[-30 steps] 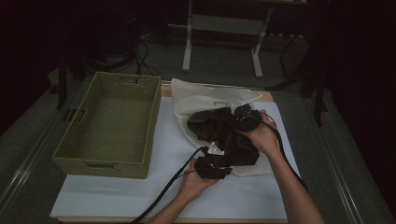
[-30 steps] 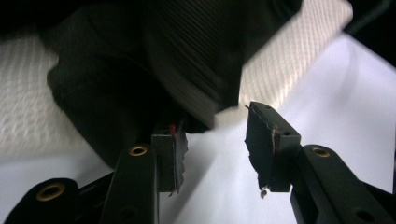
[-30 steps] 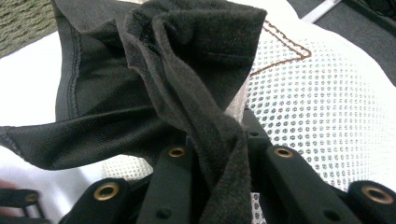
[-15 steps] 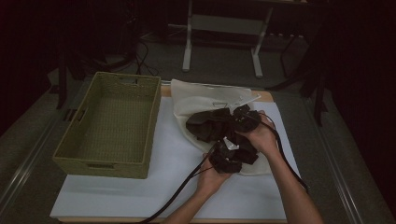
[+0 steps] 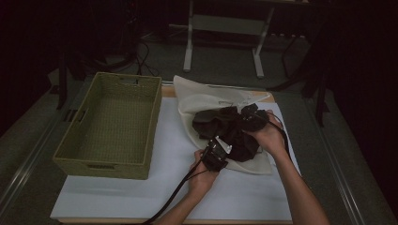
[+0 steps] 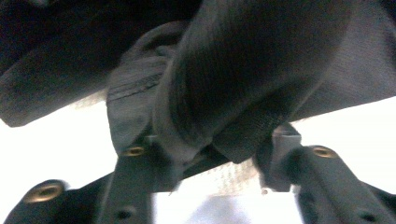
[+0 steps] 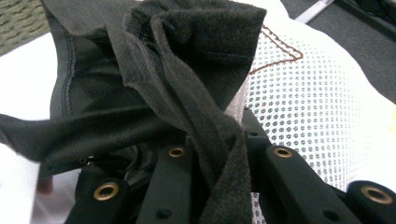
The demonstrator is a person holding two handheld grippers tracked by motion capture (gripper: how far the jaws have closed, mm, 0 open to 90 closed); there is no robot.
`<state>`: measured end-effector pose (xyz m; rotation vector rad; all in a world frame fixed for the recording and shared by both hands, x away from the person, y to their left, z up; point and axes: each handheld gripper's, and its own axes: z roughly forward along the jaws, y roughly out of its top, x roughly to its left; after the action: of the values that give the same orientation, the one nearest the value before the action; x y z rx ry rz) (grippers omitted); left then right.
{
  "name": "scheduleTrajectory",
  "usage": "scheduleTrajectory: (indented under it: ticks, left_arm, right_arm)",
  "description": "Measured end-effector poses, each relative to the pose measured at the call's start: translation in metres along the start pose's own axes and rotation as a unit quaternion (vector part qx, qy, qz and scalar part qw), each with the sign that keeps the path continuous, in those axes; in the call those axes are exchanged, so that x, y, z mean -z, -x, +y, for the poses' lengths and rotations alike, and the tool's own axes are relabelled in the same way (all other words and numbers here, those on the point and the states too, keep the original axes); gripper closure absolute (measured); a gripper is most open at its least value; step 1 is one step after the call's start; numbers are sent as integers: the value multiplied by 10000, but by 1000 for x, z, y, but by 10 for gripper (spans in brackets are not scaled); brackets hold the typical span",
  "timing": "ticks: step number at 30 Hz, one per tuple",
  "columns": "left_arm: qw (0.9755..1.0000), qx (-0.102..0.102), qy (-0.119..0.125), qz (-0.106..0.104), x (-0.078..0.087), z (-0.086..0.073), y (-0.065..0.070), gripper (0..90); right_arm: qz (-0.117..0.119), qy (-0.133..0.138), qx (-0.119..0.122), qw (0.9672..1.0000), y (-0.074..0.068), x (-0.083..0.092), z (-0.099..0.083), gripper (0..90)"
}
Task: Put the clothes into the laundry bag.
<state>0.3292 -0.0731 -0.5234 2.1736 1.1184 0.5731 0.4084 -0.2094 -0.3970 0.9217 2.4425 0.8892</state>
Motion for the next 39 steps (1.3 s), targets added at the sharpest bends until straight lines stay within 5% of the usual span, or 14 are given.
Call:
scheduleTrajectory:
  ticks: [5,8,10,18,20,22,24,25,26,27,28,34,39]
  left_arm:
    - [9998,-17,23,-183,4,0,-3,807]
    - [9991,292,113,-290,6,0,-8,822]
    - [9964,614,366,-460,7,4,-16,819]
    - [9859,1102,1143,-525,19,23,-44,821]
    - [9847,1041,1328,-440,26,25,-47,823]
    - [9813,1056,1559,-407,34,26,-49,824]
    - [9753,1046,1920,-308,44,26,-48,824]
    - [9753,1046,1920,-308,44,26,-48,824]
    - [9701,1048,2179,-230,51,26,-47,824]
    - [9675,1053,2291,-201,54,26,-47,824]
    - [9666,1054,2327,-207,56,26,-47,822]
    - [9763,1140,1693,-721,35,25,-52,818]
    - [9787,1134,1445,-919,23,25,-53,813]
  right_arm:
    - [-53,14,-26,10000,3,3,0,794]
    - [-51,30,-43,10000,4,4,-1,795]
    - [85,45,-155,9998,5,4,-1,797]
    - [555,185,-178,9981,-2,11,6,812]
    - [811,290,-185,9961,-2,15,9,815]
    - [1023,441,-249,9935,-3,22,11,817]
    - [1292,661,-335,9888,-3,30,14,820]
    - [1292,661,-335,9888,-3,30,14,820]
    - [1463,783,-414,9853,-1,34,15,821]
    - [1725,898,-476,9797,1,40,17,820]
    - [1784,935,-513,9782,2,43,18,819]
    - [1496,430,-425,9869,6,35,13,769]
    - [1324,180,-176,9909,2,27,10,567]
